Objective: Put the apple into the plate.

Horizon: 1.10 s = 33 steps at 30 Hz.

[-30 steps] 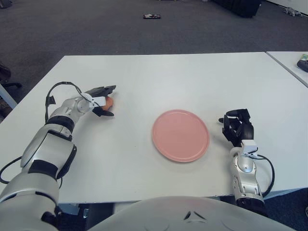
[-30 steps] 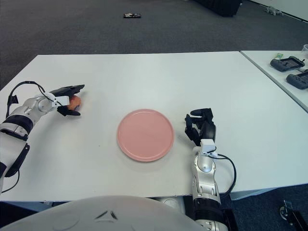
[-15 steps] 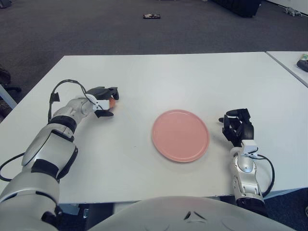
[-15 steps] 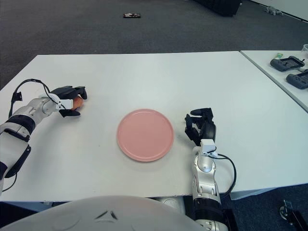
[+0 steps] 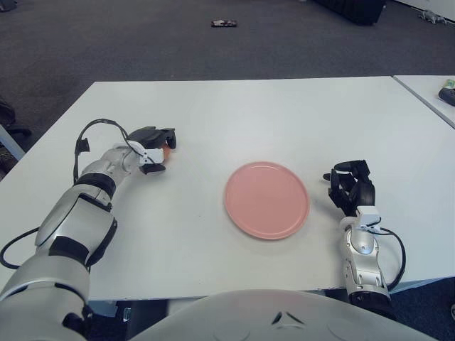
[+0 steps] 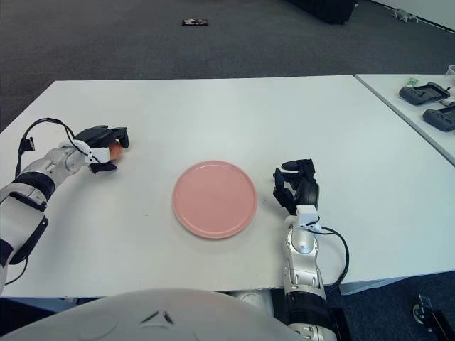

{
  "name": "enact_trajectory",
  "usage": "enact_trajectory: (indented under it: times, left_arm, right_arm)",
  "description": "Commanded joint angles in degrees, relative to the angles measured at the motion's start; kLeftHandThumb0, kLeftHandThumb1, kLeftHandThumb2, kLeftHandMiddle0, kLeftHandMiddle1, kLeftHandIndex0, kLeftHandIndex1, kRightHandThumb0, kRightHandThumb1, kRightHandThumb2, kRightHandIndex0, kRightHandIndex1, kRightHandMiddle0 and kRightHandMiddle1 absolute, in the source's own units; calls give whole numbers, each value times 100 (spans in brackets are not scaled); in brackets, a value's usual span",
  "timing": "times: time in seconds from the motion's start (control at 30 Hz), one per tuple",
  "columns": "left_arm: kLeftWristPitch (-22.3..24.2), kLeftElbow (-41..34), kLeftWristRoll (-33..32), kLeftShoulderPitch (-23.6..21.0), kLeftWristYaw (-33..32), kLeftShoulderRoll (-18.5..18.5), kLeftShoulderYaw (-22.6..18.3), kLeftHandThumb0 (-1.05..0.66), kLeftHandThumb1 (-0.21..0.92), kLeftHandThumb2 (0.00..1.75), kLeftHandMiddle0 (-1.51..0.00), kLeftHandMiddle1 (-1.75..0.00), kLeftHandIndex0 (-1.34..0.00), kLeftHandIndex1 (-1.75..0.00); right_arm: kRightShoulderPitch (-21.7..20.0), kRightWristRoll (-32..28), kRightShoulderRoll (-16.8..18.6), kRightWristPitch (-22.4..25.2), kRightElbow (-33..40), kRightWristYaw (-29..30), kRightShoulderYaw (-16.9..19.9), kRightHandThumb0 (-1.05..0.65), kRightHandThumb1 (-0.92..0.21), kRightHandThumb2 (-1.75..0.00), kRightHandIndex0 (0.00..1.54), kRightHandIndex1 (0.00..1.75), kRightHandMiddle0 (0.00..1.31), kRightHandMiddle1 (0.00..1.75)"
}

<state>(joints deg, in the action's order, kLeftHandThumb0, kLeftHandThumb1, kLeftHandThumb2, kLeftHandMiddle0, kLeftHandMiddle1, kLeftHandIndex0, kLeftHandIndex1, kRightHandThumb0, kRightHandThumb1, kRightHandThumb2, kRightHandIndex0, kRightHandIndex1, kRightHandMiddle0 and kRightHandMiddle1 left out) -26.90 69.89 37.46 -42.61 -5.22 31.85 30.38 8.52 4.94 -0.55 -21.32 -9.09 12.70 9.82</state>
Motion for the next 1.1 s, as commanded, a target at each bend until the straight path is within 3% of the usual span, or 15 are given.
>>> enact_trajectory:
  times: [0.0, 0.73, 1.07]
  left_arm:
    - [71, 29, 42, 212, 43, -41, 7, -11, 28, 136, -126, -175, -101, -175]
    - [131, -79, -119, 241, 87, -67, -157, -6, 25, 142, -129, -175, -107, -175]
    - [-314, -103, -1159, 347, 635, -204, -1042, -3, 23, 145, -134, -175, -113, -175]
  right_arm:
    - [-61, -17, -17, 55, 23, 34, 38, -34, -92, -53, 50, 118, 19, 175]
    - [-103, -94, -27, -47, -62, 0, 53, -34, -92, -53, 51, 118, 19, 175]
    - [-118, -113, -35, -41, -84, -8, 46, -34, -92, -53, 51, 118, 19, 175]
